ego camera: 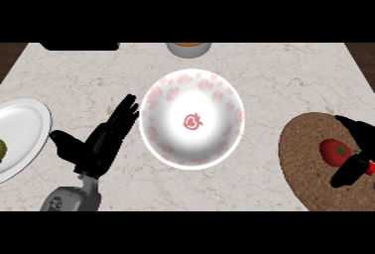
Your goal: Pick the tomato from the placemat and place it in the bowl
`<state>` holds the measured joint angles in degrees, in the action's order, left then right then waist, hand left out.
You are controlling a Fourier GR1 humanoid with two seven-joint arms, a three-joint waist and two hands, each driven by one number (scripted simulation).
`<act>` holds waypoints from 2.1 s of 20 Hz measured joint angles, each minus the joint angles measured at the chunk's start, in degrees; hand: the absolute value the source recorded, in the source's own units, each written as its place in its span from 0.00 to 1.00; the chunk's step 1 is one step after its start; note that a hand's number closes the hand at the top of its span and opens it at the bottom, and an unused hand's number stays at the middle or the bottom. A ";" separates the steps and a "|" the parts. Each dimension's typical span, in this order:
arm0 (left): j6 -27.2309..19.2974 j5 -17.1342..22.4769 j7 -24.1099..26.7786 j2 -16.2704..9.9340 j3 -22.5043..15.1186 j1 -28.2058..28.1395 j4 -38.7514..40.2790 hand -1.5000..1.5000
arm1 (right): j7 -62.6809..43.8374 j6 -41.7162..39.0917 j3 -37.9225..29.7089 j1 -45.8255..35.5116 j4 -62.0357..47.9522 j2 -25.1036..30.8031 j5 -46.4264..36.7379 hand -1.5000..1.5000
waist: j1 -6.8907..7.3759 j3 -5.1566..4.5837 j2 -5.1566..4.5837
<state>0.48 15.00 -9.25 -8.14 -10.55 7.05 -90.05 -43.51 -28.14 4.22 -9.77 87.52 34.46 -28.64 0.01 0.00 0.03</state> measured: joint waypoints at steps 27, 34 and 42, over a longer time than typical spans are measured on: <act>4.38 -3.94 0.09 3.99 3.84 -0.58 0.32 0.50 | 20.47 8.73 -3.92 -2.39 -13.89 -7.52 -17.79 1.00 | -0.06 -0.48 0.22; 3.68 -5.48 -0.65 5.10 3.16 -1.76 -1.14 0.50 | 15.95 9.10 0.12 -1.57 -7.58 -12.10 -23.66 1.00 | -0.03 -0.49 0.31; 4.62 -5.45 -1.17 4.57 3.22 -0.58 0.11 0.50 | -3.84 10.97 23.28 -7.46 -1.22 -30.12 -33.05 1.00 | 4.12 -0.39 0.39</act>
<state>5.11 9.55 -10.42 -3.57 -7.33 6.48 -89.94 -47.35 -17.16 27.50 -17.23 86.30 4.34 -61.69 4.13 -0.39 0.42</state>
